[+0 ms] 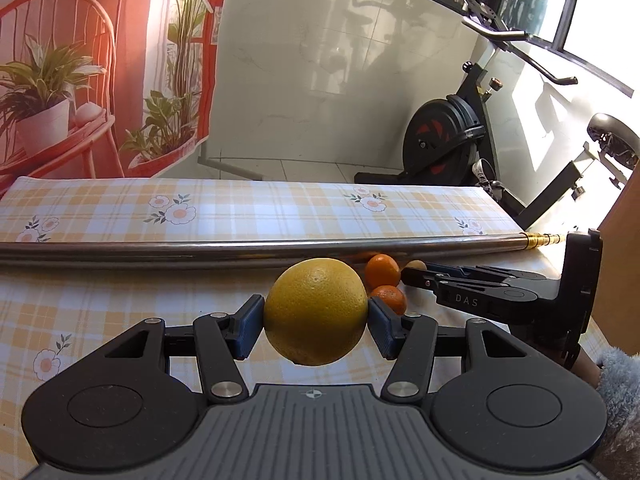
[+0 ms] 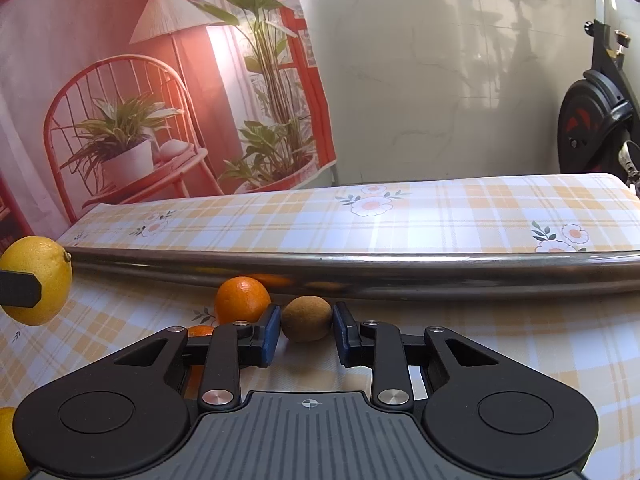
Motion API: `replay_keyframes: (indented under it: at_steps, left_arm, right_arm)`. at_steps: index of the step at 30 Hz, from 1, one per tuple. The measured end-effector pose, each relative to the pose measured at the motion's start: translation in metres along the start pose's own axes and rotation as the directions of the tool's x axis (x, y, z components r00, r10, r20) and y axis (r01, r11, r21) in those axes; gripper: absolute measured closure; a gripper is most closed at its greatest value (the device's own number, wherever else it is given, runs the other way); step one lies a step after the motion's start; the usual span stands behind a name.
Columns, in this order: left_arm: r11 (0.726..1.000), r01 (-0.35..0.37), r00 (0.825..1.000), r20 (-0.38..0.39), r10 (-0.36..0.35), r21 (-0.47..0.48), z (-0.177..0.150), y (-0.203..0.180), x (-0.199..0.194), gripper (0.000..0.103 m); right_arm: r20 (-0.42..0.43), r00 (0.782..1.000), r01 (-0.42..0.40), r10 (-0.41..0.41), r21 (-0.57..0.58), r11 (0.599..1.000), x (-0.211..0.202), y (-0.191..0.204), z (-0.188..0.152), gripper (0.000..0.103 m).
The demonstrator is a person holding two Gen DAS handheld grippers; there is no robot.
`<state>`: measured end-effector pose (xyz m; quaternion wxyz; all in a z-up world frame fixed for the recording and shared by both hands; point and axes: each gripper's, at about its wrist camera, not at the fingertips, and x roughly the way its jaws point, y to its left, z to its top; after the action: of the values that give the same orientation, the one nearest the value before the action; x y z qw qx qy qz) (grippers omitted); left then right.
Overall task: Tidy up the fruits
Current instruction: 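Grasp a large yellow citrus with the left gripper while the right grasps another kiwi, then carry the yellow citrus and kiwi over the white plate with both grippers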
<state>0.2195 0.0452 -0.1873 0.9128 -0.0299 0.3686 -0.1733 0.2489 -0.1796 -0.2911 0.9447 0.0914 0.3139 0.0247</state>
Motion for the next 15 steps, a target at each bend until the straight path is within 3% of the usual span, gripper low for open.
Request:
replay_keyframes:
  at_steps: [9,11,15]
  left_arm:
    - [0.999,0.046,0.999,-0.015,-0.046,0.011,-0.031,-0.014,-0.042,0.044]
    - [0.998,0.067,0.997,-0.029,-0.067,0.01,-0.036,-0.017,-0.043,0.044]
    - [0.995,0.092,0.994,-0.062,-0.09,0.025,-0.044,-0.026,-0.038,0.044]
  right_arm:
    - [0.05,0.998,0.023,-0.024,0.02,1.0,-0.032,0.001,-0.019,0.077]
    - [0.046,0.998,0.047,-0.049,0.035,0.998,-0.047,0.004,-0.028,0.077]
    - [0.079,0.997,0.014,-0.021,0.09,0.996,-0.09,0.013,-0.054,0.077]
